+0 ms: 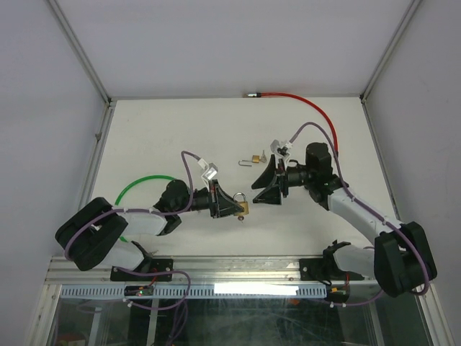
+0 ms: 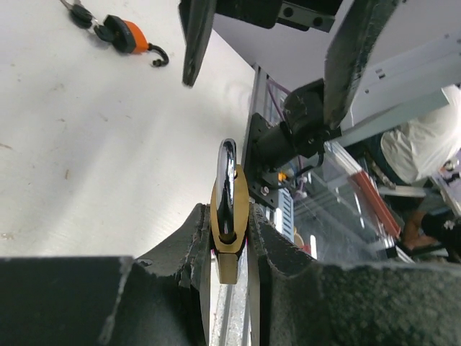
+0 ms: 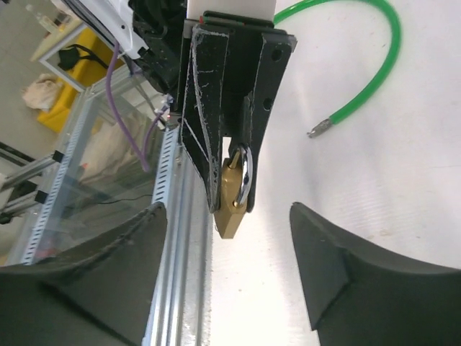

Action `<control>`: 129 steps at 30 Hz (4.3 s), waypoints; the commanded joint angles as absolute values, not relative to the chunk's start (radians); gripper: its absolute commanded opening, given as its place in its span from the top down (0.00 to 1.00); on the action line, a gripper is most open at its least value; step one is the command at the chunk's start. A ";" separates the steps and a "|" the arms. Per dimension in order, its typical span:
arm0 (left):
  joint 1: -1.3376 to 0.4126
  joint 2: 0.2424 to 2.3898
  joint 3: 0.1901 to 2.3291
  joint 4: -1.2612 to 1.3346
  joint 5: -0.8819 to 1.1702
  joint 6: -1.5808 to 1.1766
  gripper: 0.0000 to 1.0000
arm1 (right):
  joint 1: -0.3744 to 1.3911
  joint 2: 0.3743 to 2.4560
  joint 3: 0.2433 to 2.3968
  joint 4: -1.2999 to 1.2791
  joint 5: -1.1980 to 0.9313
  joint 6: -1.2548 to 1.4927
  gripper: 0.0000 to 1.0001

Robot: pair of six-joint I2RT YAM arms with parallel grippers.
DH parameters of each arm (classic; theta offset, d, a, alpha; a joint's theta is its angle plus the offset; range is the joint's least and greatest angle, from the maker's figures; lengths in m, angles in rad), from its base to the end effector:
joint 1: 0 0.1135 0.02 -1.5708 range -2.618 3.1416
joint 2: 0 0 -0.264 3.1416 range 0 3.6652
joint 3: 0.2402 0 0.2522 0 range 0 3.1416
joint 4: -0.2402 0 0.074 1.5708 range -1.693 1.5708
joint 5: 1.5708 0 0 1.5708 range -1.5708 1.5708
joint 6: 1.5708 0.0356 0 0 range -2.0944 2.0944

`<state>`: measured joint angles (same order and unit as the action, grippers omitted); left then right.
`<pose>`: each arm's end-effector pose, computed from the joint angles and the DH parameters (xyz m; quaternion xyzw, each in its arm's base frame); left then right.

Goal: Lock with the key
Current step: Place the key at the center of the board.

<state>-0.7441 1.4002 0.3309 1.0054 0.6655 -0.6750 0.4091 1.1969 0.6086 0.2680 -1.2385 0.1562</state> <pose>0.1671 -0.1837 0.1812 0.2472 0.6812 -0.6020 0.3354 0.2086 0.1271 0.2463 -0.4203 0.6121 0.5849 0.3265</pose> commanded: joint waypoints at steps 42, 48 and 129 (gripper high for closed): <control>-0.807 1.477 0.325 1.679 0.266 -0.810 1.00 | 0.482 1.223 0.528 0.651 -1.123 0.396 0.66; -0.808 1.481 0.324 1.698 0.258 -0.808 1.00 | 0.496 1.240 0.534 0.646 -1.124 0.394 0.70; -0.719 1.273 0.251 1.740 0.181 -0.635 1.00 | 0.500 1.313 0.627 0.542 -1.212 0.415 1.00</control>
<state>-0.7441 1.3201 0.2264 1.4418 0.1493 -0.6880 0.5011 1.3136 0.5953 0.5716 -1.1358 0.4362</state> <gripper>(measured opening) 0.190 0.006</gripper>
